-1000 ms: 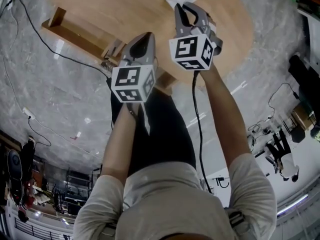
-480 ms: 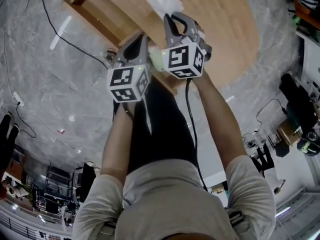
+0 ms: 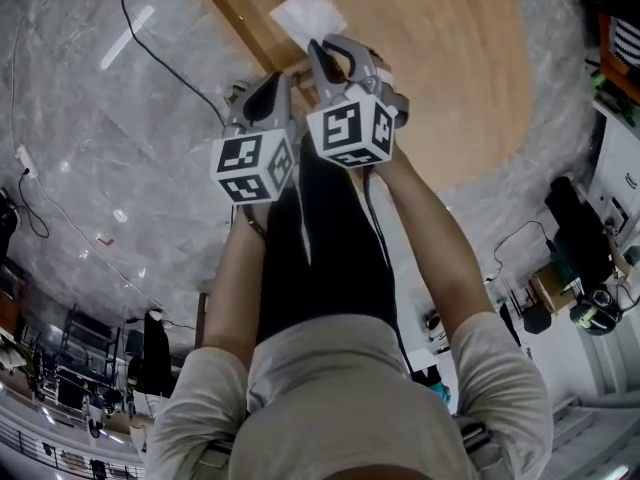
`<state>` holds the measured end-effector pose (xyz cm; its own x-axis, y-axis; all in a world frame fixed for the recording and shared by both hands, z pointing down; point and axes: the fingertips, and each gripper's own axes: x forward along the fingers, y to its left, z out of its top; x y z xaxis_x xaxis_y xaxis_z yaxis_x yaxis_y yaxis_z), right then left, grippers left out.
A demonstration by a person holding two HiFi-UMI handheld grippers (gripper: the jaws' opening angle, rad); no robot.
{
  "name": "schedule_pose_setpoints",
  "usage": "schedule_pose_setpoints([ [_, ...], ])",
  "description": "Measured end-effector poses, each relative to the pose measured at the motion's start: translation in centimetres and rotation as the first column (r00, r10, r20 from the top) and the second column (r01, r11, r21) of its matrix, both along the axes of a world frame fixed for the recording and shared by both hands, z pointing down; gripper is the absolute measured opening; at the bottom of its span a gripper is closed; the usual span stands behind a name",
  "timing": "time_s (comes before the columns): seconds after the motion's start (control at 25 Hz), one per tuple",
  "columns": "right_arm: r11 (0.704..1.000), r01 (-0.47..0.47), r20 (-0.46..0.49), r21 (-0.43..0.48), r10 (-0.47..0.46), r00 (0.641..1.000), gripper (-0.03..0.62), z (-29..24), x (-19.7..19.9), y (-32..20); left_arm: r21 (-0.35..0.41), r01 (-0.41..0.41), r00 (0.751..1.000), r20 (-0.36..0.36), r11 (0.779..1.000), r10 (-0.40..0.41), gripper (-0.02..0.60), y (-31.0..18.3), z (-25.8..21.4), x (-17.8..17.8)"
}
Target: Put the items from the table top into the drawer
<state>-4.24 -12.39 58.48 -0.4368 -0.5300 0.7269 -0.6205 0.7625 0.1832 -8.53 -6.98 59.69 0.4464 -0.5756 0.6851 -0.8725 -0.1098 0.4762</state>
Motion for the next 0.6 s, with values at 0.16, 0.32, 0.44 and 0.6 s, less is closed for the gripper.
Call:
schedule_pose_setpoints([
  [0.16, 1.0, 0.017, 0.007, -0.01, -0.016, 1.0, 0.021, 0.3, -2.6, -0.6, -0.007, 0.027, 1.0, 0.011, 1.0, -0.027, 0.02, -0.6, 0.3, -2.9],
  [0.32, 0.999, 0.019, 0.009, -0.026, -0.019, 1.0, 0.021, 0.9, -4.9, -1.3, -0.017, 0.023, 1.0, 0.015, 1.0, -0.022, 0.02, -1.5, 0.8, -4.9],
  [0.44, 0.999, 0.009, 0.011, -0.042, -0.008, 1.0, 0.023, 1.9, -6.5, -2.4, -0.016, 0.004, 1.0, 0.017, 1.0, -0.004, 0.02, -3.3, 1.3, -6.2],
  [0.6, 0.998, -0.013, 0.011, -0.057, 0.013, 1.0, 0.023, 3.5, -8.1, -4.2, 0.003, -0.027, 0.999, 0.034, 1.0, 0.027, 0.02, -6.1, 1.5, -8.4],
])
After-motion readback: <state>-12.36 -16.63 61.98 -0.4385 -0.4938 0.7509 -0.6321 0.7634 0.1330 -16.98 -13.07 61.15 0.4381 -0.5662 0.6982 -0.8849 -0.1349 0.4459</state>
